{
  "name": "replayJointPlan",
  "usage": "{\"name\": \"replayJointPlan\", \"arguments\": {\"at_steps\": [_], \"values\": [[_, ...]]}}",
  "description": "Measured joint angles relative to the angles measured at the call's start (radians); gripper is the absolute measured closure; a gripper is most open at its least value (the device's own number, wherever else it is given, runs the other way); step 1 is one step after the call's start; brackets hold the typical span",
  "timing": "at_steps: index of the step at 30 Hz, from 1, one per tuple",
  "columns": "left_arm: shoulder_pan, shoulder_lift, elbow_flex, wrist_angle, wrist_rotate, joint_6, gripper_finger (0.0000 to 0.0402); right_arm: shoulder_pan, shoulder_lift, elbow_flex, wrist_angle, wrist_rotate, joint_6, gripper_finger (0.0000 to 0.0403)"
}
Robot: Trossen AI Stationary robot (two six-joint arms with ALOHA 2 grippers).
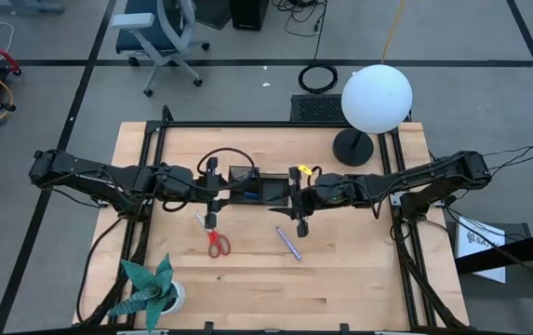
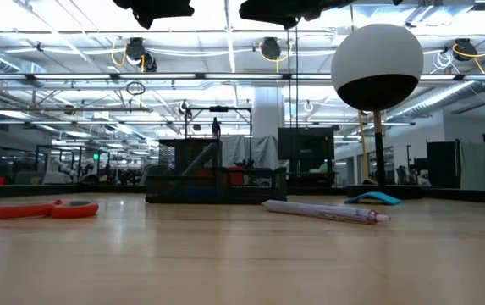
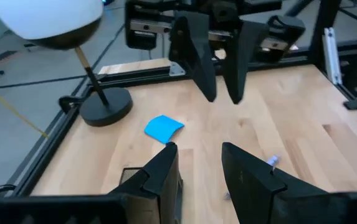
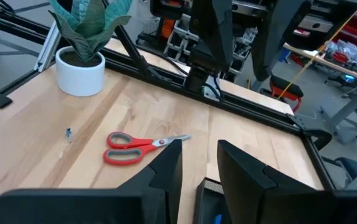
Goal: Pick and place office supplies into organizer
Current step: Put the white pen into the desk organizer
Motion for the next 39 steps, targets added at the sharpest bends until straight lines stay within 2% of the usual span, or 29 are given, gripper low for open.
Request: {"name": "replayJointPlan", "arguments": {"at_steps": [5, 14, 17, 24, 34, 39], "values": [[-0.006, 0.001, 0.0, -0.024, 0.079, 0.038, 0.027, 0.0, -0.003, 0.0, 0.004, 0.0, 0.022, 0.0313], [-0.028, 0.03, -0.002, -0.022, 0.1, 0.089, 0.027, 0.018, -0.01, 0.0, -0.053, 0.0, 0.1, 0.0314], [-0.027, 0.027, -0.001, -0.013, 0.098, 0.089, 0.027, 0.034, -0.01, 0.0, -0.085, 0.023, 0.146, 0.0314], [-0.027, 0.023, -0.001, -0.012, -0.003, 0.089, 0.027, 0.077, -0.01, 0.0, -0.177, 0.21, 0.222, 0.0314], [-0.027, 0.027, 0.0, -0.003, -0.006, 0.086, 0.027, 0.098, -0.01, 0.0, -0.225, 0.208, 0.265, 0.0314], [-0.027, 0.027, 0.0, -0.005, -0.006, 0.085, 0.027, 0.098, -0.01, 0.0, -0.236, 0.209, 0.358, 0.0314]]}}
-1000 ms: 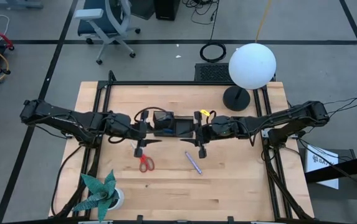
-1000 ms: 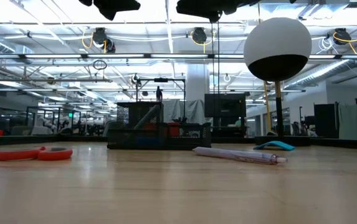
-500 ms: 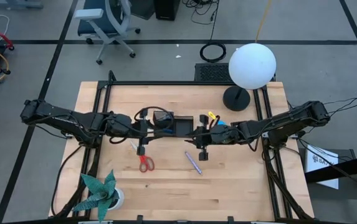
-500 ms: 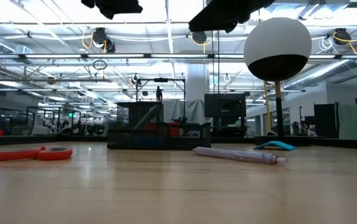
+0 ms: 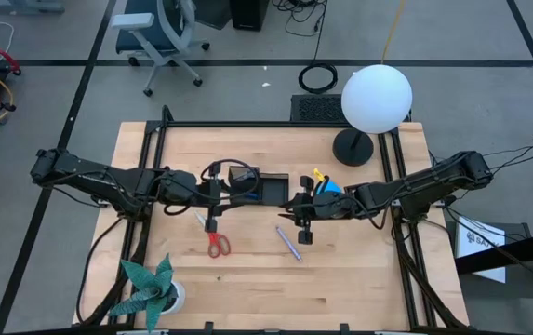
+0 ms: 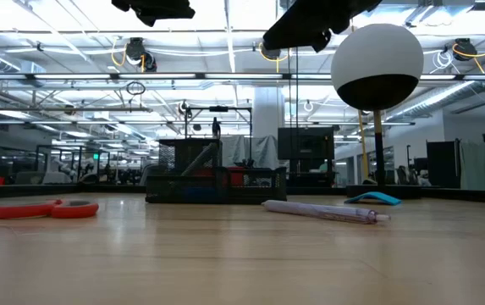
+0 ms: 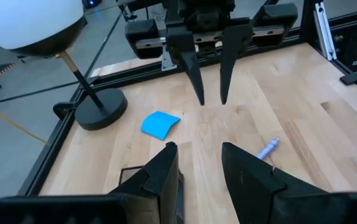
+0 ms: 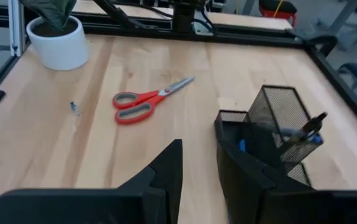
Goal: Pick and place office supplies into organizer
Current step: Put the white pen into the desk organizer
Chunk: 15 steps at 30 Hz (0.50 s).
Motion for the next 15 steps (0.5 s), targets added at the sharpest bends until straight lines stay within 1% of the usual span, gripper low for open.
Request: {"name": "replayJointPlan", "arguments": {"at_steps": [3, 4, 5, 7, 9, 10, 12, 14, 15], "values": [[0.0, 0.0, 0.0, 0.004, -0.002, -0.018, 0.027, 0.0, 0.0, 0.0, -0.015, 0.0, 0.017, 0.0314], [0.017, -0.005, -0.001, 0.045, -0.036, -0.119, 0.027, 0.0, 0.0, 0.0, -0.021, 0.0, 0.017, 0.0314], [0.044, -0.02, -0.002, 0.112, -0.109, -0.263, 0.027, 0.0, 0.0, 0.0, -0.027, 0.0, 0.017, 0.0314], [0.085, -0.043, 0.005, 0.247, -0.301, -0.517, 0.027, -0.004, 0.0, 0.0, -0.046, 0.0, 0.017, 0.0314], [0.113, -0.064, 0.005, 0.307, -0.439, -0.683, 0.027, -0.009, 0.0, 0.0, -0.06, -0.001, 0.017, 0.0314], [0.126, -0.066, 0.003, 0.331, -0.479, -0.738, 0.027, -0.012, 0.0, 0.0, -0.07, 0.001, 0.017, 0.0314], [0.149, -0.06, 0.003, 0.388, -0.545, -0.796, 0.027, -0.016, 0.0, 0.0, -0.076, 0.006, 0.025, 0.0314], [0.176, -0.059, -0.002, 0.439, -0.609, -0.798, 0.027, -0.016, 0.0, 0.0, -0.103, 0.025, 0.035, 0.0314], [0.185, -0.062, 0.001, 0.475, -0.614, -0.788, 0.027, -0.015, 0.0, 0.0, -0.109, 0.025, 0.041, 0.0314]]}}
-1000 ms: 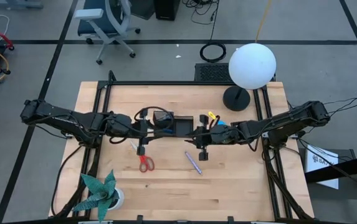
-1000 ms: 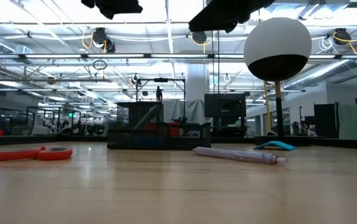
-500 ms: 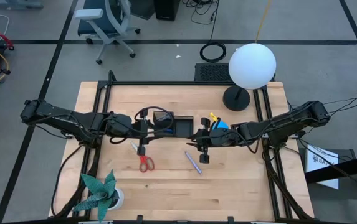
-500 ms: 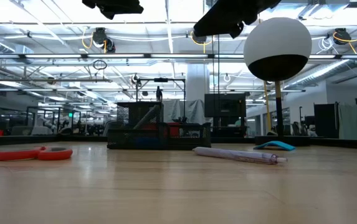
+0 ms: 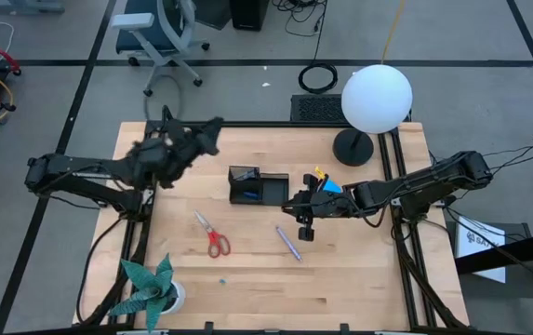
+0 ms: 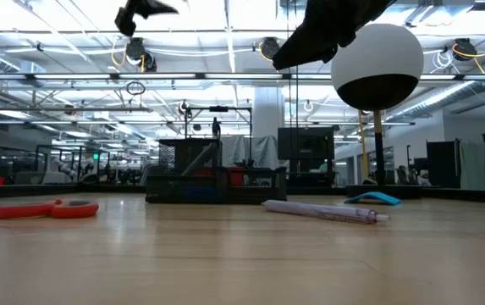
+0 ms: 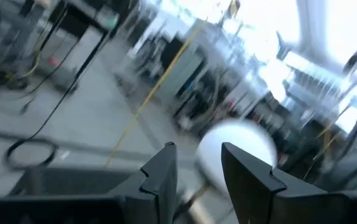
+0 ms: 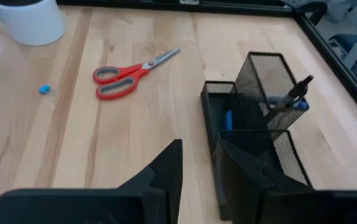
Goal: Pick and place office supplies into organizer
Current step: Put the white pen into the desk organizer
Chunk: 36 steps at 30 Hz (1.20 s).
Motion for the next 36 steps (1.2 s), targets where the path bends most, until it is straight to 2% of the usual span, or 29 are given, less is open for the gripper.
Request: {"name": "replayJointPlan", "arguments": {"at_steps": [9, 12, 25, 28, 31, 36], "values": [[0.015, -0.002, 0.001, 0.016, 0.013, 0.156, 0.027, -0.013, 0.0, 0.0, -0.018, 0.001, 0.005, 0.0314], [0.016, 0.002, 0.0, 0.007, 0.012, 0.195, 0.027, -0.014, 0.0, 0.0, -0.018, 0.039, 0.018, 0.0314], [0.014, 0.001, 0.0, 0.009, 0.013, 0.221, 0.027, 0.02, 0.0, 0.0, -0.013, 0.046, -0.015, 0.0314], [0.015, 0.001, 0.0, 0.01, 0.013, 0.221, 0.027, 0.039, 0.013, 0.005, -0.022, 0.046, 0.03, 0.0314], [0.015, 0.001, 0.0, 0.01, 0.013, 0.223, 0.027, 0.056, 0.051, 0.052, -0.109, 0.046, 0.087, 0.0314], [0.015, 0.001, 0.0, 0.009, 0.014, 0.222, 0.027, 0.075, 0.131, 0.204, -0.35, 0.045, 0.226, 0.0314]]}}
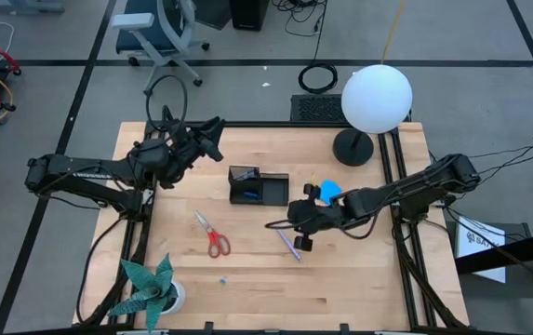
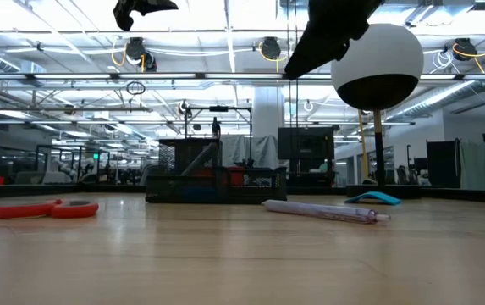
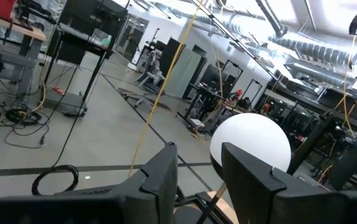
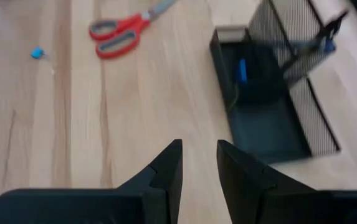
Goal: Pick and place office supplies into organizer
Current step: Put the white pen into the desk organizer
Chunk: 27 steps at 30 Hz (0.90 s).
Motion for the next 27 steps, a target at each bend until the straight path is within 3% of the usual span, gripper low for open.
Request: {"name": "replayJointPlan", "arguments": {"at_steps": [4, 12, 21, 27], "values": [[0.0, 0.0, 0.0, 0.0, 0.0, -0.002, 0.027, 0.006, 0.072, 0.111, -0.124, -0.032, 0.116, 0.0314], [0.0, 0.0, 0.0, 0.0, 0.0, -0.002, 0.027, 0.008, 0.219, 0.228, -0.196, -0.26, 0.303, 0.0314], [0.0, 0.0, 0.0, 0.0, 0.0, -0.002, 0.027, 0.013, 0.372, 0.314, -0.447, -0.285, 0.422, 0.0314], [0.0, 0.0, 0.0, 0.0, 0.0, -0.002, 0.027, 0.014, 0.435, 0.369, -0.497, -0.287, 0.489, 0.0314]]}}
